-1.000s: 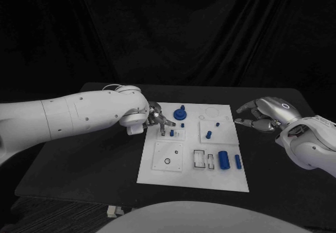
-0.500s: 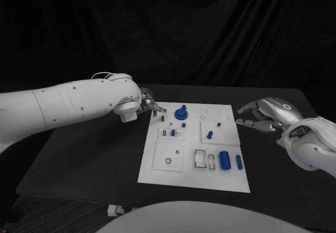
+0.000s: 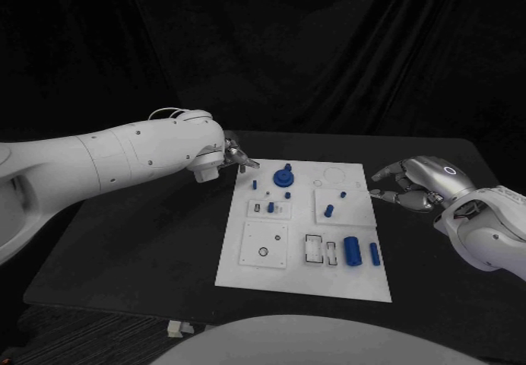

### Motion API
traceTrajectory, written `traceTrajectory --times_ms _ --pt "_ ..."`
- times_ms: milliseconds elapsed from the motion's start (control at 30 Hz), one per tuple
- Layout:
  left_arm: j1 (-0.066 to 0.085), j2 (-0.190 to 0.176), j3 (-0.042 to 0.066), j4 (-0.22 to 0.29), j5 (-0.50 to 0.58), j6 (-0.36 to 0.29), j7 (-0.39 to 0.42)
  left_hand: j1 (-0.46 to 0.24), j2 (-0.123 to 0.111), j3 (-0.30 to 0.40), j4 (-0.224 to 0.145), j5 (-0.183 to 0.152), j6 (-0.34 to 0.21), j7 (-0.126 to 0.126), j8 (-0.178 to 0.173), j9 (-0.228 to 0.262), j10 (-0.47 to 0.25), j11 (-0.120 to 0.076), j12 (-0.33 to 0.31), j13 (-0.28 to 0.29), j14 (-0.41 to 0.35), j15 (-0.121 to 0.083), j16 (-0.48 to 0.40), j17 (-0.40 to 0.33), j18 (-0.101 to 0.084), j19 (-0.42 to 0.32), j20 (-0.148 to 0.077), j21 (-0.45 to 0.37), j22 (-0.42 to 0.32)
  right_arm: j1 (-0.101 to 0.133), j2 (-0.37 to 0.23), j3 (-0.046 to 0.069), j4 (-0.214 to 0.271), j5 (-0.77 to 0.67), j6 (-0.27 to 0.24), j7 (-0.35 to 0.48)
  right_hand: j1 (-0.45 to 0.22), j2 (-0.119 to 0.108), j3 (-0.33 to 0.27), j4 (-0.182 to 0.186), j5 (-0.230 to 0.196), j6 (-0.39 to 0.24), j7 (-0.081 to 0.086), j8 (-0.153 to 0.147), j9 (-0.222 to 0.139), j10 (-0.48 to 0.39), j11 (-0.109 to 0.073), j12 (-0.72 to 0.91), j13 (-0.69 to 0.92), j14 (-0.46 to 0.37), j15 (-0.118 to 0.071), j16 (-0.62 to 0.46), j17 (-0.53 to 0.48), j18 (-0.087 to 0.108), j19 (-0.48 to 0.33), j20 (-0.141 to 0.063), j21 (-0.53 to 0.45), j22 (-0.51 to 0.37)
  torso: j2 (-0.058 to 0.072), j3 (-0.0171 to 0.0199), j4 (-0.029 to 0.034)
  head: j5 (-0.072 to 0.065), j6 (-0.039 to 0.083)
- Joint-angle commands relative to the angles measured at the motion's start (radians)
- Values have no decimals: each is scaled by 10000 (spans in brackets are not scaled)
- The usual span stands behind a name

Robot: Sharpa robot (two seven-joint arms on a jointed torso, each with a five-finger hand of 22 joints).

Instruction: Assemble the parts on the task board

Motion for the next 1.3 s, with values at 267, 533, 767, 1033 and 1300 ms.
traceTrajectory --times_ms 267,533,767,1033,1300 --pt "-166 445 10 -408 -74 331 821 -12 4 -133 47 -99 -116 50 -90 31 1050 123 35 2633 1038 74 27 2635 -106 207 28 -57 2275 -31 -7 6 45 -65 13 66 -22 63 -3 75 46 73 -10 -24 -3 768 25 -36 2276 773 42 -28 1368 80 -18 31 -26 1594 7 7 -22 33 -2" --pt "-273 540 10 -494 -75 539 883 -262 -64 -397 257 -145 -195 103 -151 69 1050 175 35 2633 1038 123 27 2635 -99 177 76 -83 2266 -32 -25 6 54 -65 22 69 -22 63 -3 75 46 73 -10 -24 -3 768 25 -36 2276 773 42 -28 1368 80 -18 31 -26 1594 -7 7 -20 21 -2" --pt "-355 513 10 -508 -74 534 843 -279 -71 -426 275 -144 -208 108 -161 73 1050 180 35 2633 1038 129 27 2635 -98 170 81 -88 2264 -60 17 6 -4 -65 57 155 -27 71 -7 87 53 76 -12 -32 -5 764 23 -43 2270 772 41 -33 1363 80 -17 30 -26 1594 -8 4 -22 43 -2" --pt "-412 460 10 -475 -742 190 981 -191 -89 -496 250 -142 -386 157 -193 159 1050 220 35 2633 1038 161 27 2635 -101 177 110 -77 2270 -104 15 6 -44 -65 93 204 -25 71 -7 87 57 76 -12 -33 -6 762 22 -47 2265 770 41 -42 1355 80 -18 30 -29 1593 -4 -5 -27 58 -2" --pt "-439 438 10 -444 -1318 170 958 -99 -45 -658 276 -141 -456 161 139 690 1050 240 35 2633 1038 193 27 2635 -111 211 156 -40 2285 -116 22 6 -71 -65 106 211 -25 71 -7 87 57 76 -12 -33 -6 762 22 -47 2265 770 41 -42 1355 80 -18 30 -29 1593 -7 3 -18 65 -2"
